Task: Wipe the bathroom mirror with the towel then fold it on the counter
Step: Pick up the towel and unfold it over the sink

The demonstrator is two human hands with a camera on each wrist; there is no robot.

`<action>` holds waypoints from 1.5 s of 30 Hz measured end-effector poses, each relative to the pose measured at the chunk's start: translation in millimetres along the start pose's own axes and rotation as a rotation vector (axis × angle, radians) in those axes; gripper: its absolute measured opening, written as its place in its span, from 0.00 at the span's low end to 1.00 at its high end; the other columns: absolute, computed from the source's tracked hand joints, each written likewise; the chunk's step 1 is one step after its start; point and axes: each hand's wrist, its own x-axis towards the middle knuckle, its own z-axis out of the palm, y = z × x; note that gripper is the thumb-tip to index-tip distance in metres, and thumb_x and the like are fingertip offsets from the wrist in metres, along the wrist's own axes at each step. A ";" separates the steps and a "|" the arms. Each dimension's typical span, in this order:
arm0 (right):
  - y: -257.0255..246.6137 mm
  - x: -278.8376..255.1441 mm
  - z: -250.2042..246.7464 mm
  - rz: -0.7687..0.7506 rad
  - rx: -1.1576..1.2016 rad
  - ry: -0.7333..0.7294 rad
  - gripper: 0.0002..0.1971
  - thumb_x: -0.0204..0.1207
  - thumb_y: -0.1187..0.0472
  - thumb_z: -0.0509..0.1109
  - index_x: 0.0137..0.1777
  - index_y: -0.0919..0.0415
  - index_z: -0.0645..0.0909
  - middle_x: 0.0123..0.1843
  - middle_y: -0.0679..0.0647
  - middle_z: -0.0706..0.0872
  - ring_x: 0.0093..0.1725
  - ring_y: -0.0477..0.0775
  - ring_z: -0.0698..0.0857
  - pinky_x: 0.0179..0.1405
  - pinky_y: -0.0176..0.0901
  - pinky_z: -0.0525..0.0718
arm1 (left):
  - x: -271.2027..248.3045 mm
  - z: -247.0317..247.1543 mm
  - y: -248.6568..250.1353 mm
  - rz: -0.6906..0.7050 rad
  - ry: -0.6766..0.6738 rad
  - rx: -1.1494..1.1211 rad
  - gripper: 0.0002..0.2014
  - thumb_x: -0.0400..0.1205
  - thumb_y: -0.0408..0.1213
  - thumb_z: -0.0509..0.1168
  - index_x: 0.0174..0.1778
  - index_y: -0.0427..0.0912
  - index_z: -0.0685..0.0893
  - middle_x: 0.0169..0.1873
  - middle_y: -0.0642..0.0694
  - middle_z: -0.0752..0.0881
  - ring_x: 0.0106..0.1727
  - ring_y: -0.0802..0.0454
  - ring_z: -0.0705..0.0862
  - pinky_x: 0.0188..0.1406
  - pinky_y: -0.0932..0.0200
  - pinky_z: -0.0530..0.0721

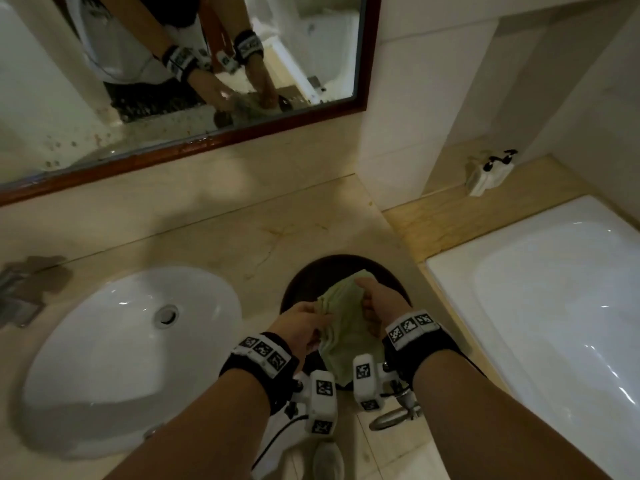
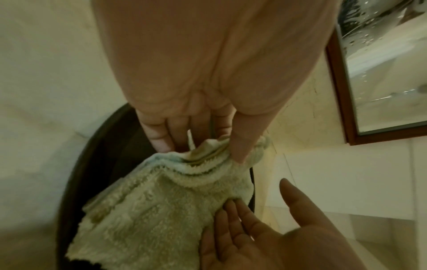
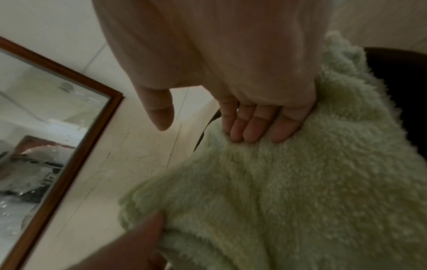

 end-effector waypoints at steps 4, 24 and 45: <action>-1.7 -19.7 12.9 -0.180 -0.090 0.003 0.37 0.64 0.30 0.73 0.63 0.60 0.86 0.55 0.56 0.90 0.56 0.60 0.89 0.65 0.60 0.86 | -12.5 2.8 6.7 0.095 -0.041 0.014 0.05 0.85 0.27 0.69 0.47 0.40 0.81 0.56 0.31 0.89 0.60 0.32 0.88 0.59 0.38 0.88; -82.1 -107.6 129.3 -0.329 -0.079 -0.285 0.09 0.82 0.60 0.71 0.57 0.61 0.89 0.49 0.65 0.93 0.50 0.67 0.91 0.50 0.58 0.90 | -94.8 -110.5 72.3 0.350 -0.005 -0.093 0.25 0.70 0.45 0.85 0.58 0.35 0.90 0.53 0.37 0.94 0.56 0.37 0.92 0.63 0.37 0.88; -121.9 -119.9 135.2 -0.561 -0.142 -0.154 0.11 0.73 0.70 0.73 0.53 0.57 0.89 0.52 0.65 0.90 0.50 0.64 0.89 0.49 0.55 0.90 | -82.3 -168.8 72.6 0.250 0.301 0.205 0.01 0.82 0.35 0.72 0.46 0.43 0.86 0.47 0.42 0.86 0.44 0.47 0.85 0.48 0.54 0.87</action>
